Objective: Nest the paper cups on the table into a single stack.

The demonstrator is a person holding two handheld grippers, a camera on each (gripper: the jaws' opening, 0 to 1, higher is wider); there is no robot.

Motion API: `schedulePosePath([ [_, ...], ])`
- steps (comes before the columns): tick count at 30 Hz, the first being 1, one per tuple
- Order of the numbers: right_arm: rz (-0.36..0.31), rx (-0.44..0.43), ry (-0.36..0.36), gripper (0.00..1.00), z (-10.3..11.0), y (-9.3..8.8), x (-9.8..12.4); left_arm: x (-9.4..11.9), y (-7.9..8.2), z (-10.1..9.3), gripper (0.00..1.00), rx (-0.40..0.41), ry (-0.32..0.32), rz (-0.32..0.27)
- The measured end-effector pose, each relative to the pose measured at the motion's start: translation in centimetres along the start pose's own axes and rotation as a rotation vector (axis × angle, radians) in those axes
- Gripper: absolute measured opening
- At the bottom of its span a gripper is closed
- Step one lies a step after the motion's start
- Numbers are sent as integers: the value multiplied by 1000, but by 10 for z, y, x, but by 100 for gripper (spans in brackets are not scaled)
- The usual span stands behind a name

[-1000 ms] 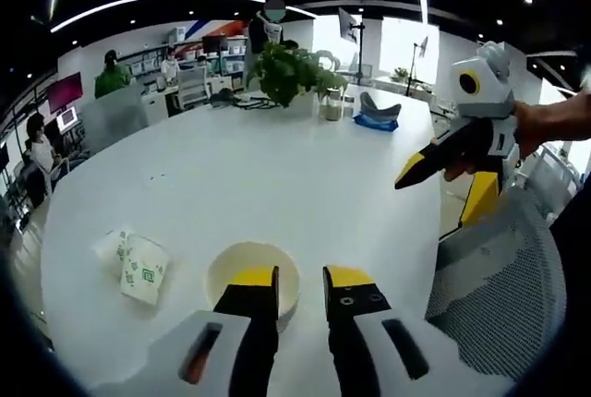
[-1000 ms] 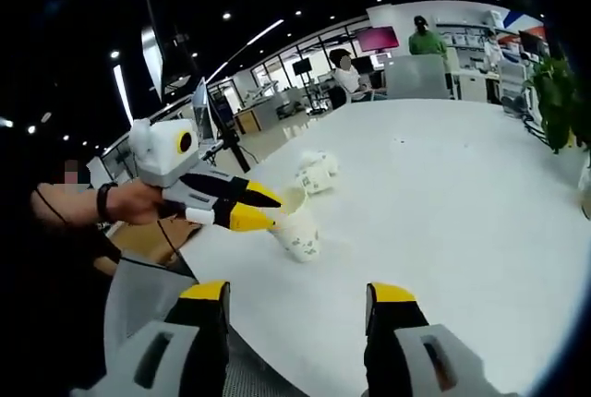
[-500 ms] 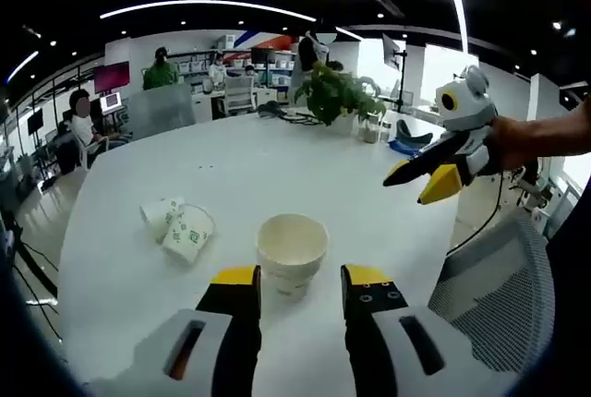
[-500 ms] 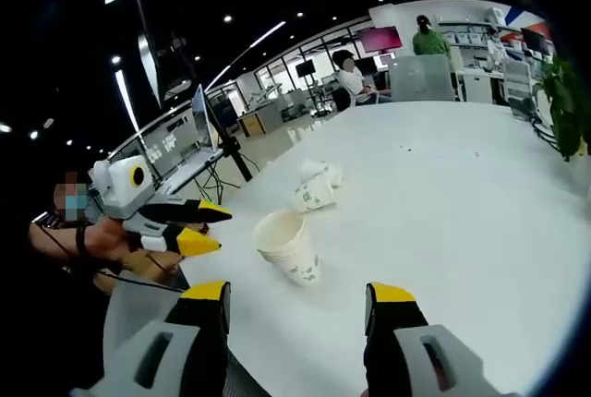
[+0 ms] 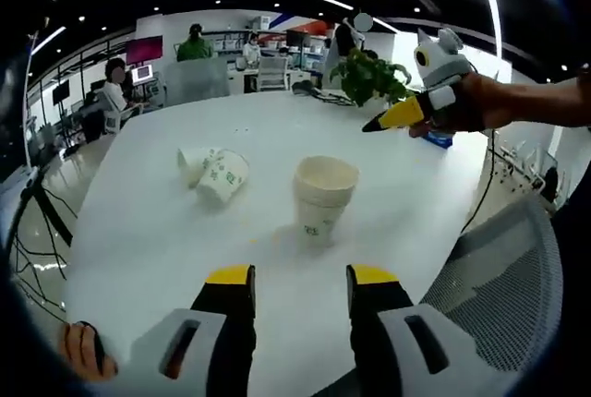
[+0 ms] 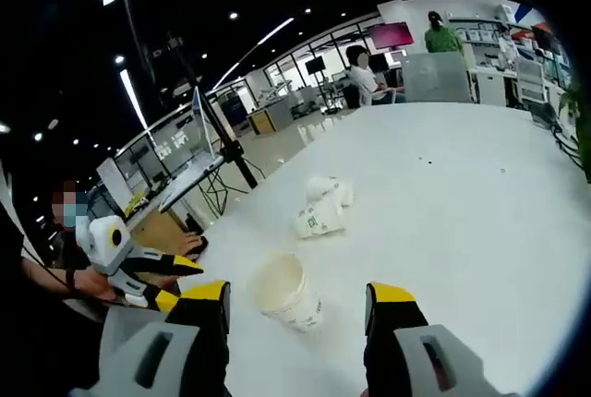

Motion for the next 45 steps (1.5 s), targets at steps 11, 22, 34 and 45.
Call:
schedulePosePath([
  [11, 53, 78, 20, 58, -10, 33, -45, 3, 1, 8, 35, 37, 47, -42],
  [22, 107, 65, 44, 57, -29, 39, -96, 3, 0, 0, 37, 35, 34, -25],
  [34, 143, 50, 77, 56, -40, 46, -149, 2, -1, -5, 42, -2, 31, -6],
  [45, 185, 36, 105, 57, -43, 41, -180, 4, 1, 5, 42, 45, 34, -36],
])
Point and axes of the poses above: the point that each gripper's makers call its tool centre point, and the gripper's own axes: x roughly backward along the fingers, z roughly to its left, y roughly out of its top, the point moved 5 cm from there along x, roughly backward along the fingers, and after that the axes turned 11 degrees about x, right-handed, at the moved point
